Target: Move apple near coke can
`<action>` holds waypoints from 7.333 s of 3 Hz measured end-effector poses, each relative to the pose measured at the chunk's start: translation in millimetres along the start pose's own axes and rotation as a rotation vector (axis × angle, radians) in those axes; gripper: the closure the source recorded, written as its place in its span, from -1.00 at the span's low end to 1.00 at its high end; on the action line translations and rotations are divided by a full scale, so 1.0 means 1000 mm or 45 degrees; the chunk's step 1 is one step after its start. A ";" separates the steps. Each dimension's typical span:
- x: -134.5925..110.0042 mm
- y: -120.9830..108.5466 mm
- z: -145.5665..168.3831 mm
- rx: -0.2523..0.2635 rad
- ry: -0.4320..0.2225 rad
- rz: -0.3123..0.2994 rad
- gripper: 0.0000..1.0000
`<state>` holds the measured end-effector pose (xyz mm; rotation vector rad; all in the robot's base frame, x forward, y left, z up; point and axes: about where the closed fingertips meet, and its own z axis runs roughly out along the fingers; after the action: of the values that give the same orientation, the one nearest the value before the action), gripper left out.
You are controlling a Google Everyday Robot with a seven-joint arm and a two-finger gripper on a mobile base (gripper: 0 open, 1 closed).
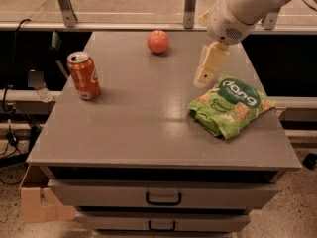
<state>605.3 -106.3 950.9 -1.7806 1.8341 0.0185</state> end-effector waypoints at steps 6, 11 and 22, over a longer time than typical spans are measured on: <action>-0.012 -0.148 0.162 0.278 -0.358 0.675 -1.00; -0.045 -0.171 0.187 0.281 -0.451 0.798 0.72; -0.168 0.054 0.193 -0.521 -0.806 0.246 -0.26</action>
Offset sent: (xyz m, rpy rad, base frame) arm 0.0910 0.0477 -0.0571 0.1743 -0.0083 -0.2233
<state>621.1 129.5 837.9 -1.5783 1.5786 0.9771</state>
